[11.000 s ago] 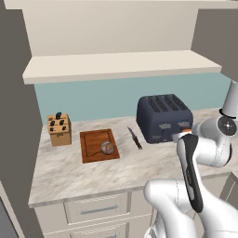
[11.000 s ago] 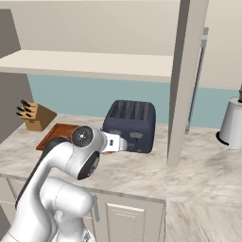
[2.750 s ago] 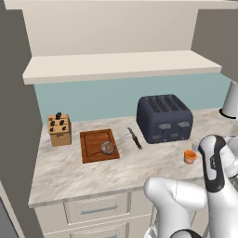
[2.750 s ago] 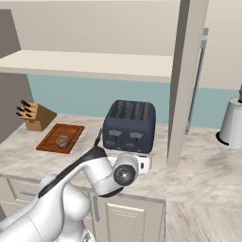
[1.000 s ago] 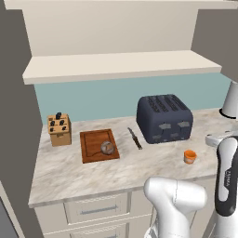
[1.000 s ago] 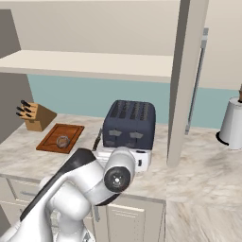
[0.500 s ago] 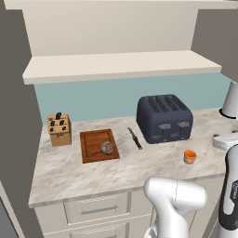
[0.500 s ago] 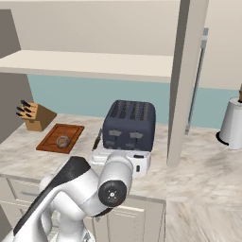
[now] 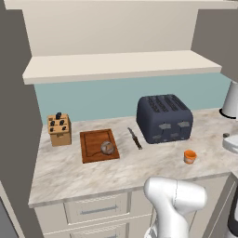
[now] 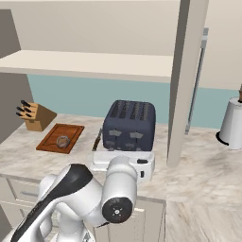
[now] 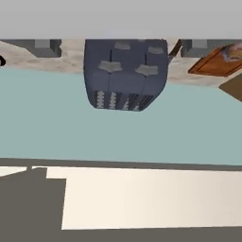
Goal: Pick the bread, place it on the cutting board, pick the jam, place it on the counter, and close the cabinet.
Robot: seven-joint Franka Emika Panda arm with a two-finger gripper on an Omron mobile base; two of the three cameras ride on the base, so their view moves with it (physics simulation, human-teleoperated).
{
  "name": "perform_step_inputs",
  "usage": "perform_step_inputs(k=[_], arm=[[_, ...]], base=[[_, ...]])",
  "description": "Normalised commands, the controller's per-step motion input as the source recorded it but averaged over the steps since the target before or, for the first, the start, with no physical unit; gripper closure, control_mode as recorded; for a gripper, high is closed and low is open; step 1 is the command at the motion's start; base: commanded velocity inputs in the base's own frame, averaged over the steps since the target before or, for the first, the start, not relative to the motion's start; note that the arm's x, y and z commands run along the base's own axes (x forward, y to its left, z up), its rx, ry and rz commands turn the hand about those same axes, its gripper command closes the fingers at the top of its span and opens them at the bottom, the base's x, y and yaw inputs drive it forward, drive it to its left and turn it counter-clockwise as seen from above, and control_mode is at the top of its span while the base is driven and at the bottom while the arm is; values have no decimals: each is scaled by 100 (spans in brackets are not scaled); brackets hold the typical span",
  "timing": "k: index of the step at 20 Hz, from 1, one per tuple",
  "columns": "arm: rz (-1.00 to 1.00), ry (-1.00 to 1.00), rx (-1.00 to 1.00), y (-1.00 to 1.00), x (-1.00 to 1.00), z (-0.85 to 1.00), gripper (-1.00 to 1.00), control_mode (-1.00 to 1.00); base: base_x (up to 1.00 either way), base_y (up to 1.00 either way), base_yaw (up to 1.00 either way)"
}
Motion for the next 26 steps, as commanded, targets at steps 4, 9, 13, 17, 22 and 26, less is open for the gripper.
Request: perform_step_inputs(k=[4,9,13,17,22,26], arm=[[0,-13,-3,0,-19,19,-100,-100],[0,-6,0,0,-26,28,-100,-100],[0,-4,0,0,-26,21,-100,-100],[0,-3,0,0,-29,7,-100,-100],[0,-3,0,0,-28,1,-100,-100],[-1,-6,0,-1,-23,0,-100,-100]], base=[[0,0,0],[0,0,0],[0,0,0],[0,0,0],[0,0,0],[0,0,0]])
